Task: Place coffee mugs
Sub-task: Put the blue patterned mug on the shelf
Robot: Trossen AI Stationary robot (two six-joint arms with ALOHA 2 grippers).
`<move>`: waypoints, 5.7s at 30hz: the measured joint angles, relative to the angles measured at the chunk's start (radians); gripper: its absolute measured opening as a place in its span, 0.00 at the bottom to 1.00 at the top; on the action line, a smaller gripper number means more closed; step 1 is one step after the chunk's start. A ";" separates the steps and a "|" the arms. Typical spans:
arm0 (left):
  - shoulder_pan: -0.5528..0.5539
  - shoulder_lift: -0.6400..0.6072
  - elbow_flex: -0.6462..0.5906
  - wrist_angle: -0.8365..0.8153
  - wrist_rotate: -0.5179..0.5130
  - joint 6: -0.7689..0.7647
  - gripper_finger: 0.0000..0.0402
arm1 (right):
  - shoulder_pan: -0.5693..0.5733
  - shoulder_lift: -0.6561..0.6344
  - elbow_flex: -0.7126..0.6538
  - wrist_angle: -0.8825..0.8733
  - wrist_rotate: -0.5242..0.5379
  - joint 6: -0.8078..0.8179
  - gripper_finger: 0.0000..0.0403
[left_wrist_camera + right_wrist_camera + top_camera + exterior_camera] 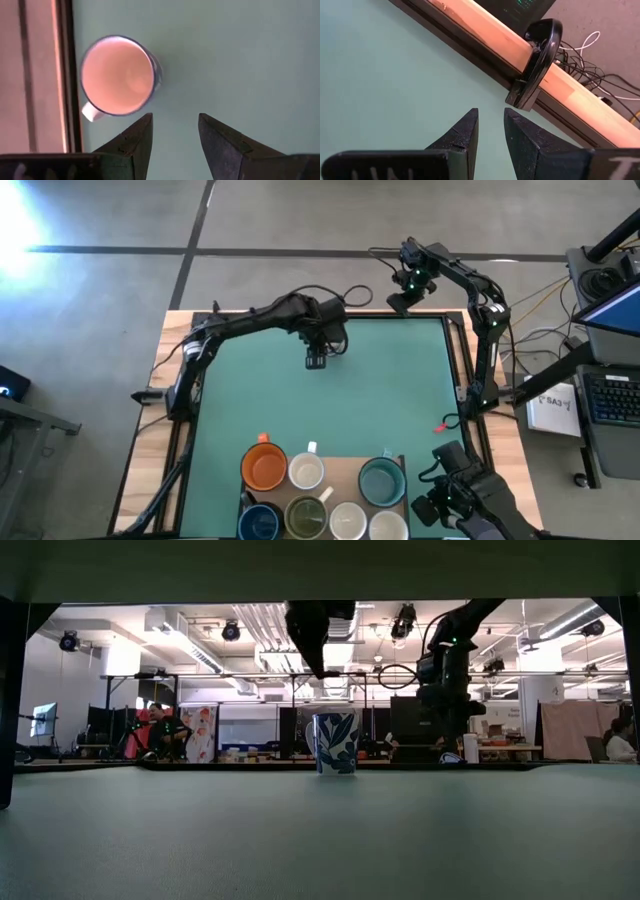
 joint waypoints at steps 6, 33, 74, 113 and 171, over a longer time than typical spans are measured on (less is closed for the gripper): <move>-0.002 0.000 -0.028 0.070 -0.017 0.015 0.35 | 0.000 0.000 0.000 0.005 0.000 0.001 0.20; -0.008 -0.003 -0.216 0.299 -0.018 -0.004 0.35 | 0.000 0.000 0.000 0.029 0.000 -0.001 0.20; -0.002 0.043 -0.287 0.391 -0.041 -0.057 0.01 | 0.000 0.000 0.000 0.032 0.000 -0.009 0.20; -0.245 0.001 0.239 -0.137 0.015 -0.091 0.01 | 0.000 0.000 0.000 -0.063 0.000 0.027 0.20; -0.699 -0.070 0.270 -0.077 0.139 -0.089 0.01 | 0.000 -0.239 -0.004 -0.162 0.000 0.044 0.20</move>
